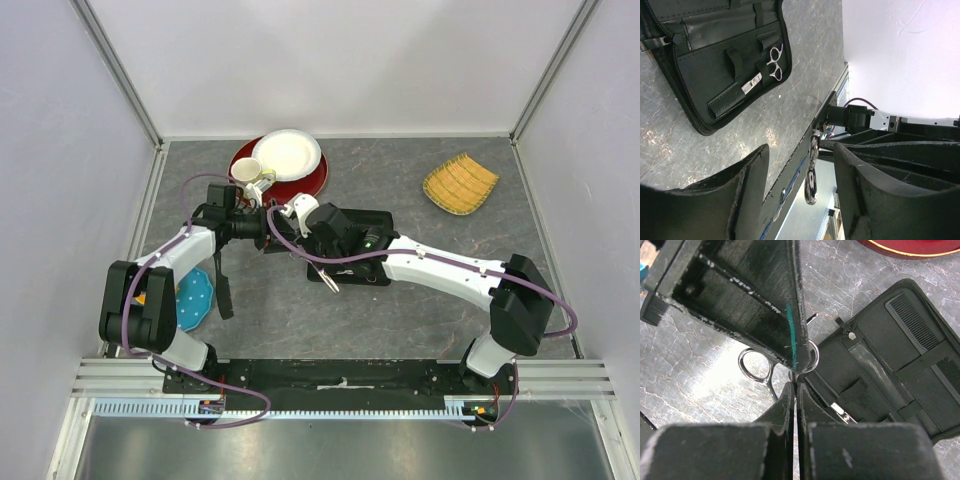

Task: Sort the hair-cutting tools

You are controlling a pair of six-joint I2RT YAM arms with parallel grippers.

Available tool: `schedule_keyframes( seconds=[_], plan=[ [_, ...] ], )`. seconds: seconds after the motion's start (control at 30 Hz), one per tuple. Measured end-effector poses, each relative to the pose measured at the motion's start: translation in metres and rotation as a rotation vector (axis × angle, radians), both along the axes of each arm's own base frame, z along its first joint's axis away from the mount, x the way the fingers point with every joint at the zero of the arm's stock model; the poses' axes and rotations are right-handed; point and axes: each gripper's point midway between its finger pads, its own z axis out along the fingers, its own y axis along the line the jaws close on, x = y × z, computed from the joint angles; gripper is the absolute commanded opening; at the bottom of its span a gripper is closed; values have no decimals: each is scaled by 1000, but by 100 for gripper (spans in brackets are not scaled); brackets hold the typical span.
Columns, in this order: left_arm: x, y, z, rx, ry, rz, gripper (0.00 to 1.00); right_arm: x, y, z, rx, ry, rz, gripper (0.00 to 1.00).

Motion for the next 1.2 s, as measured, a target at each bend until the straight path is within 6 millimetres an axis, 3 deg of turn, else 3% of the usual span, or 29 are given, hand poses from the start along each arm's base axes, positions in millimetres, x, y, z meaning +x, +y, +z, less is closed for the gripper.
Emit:
schedule_keyframes(
  seconds=[0.43,0.53,0.63,0.67,0.77,0.83,0.87,0.97,1.03,1.2],
  plan=[
    [-12,-11,-2,-1,12,-44,51,-3,0,-3,20,17,15,0],
    [-13,-12,-3,0,13,-47,40,-4,1,-3,23,24,25,0],
    [-13,-12,-4,0,18,-49,17,-5,2,-3,25,25,30,0],
    [-13,-12,-5,2,19,-51,2,-5,2,-3,25,25,30,0],
    [-16,-14,-3,-7,25,-67,2,-6,1,-5,21,31,33,1],
    [-17,-14,-3,-2,32,-69,2,-7,0,-6,22,43,28,16],
    [-17,-14,-4,5,37,-66,2,-7,0,-6,29,50,21,30],
    [-13,-14,-3,30,35,-52,2,-5,-1,-6,44,65,-4,56],
    [-10,-12,-4,49,34,-35,2,-1,-5,-3,59,67,-40,66],
    [5,-5,-8,91,22,35,2,11,-33,27,150,46,-177,70]
  ],
)
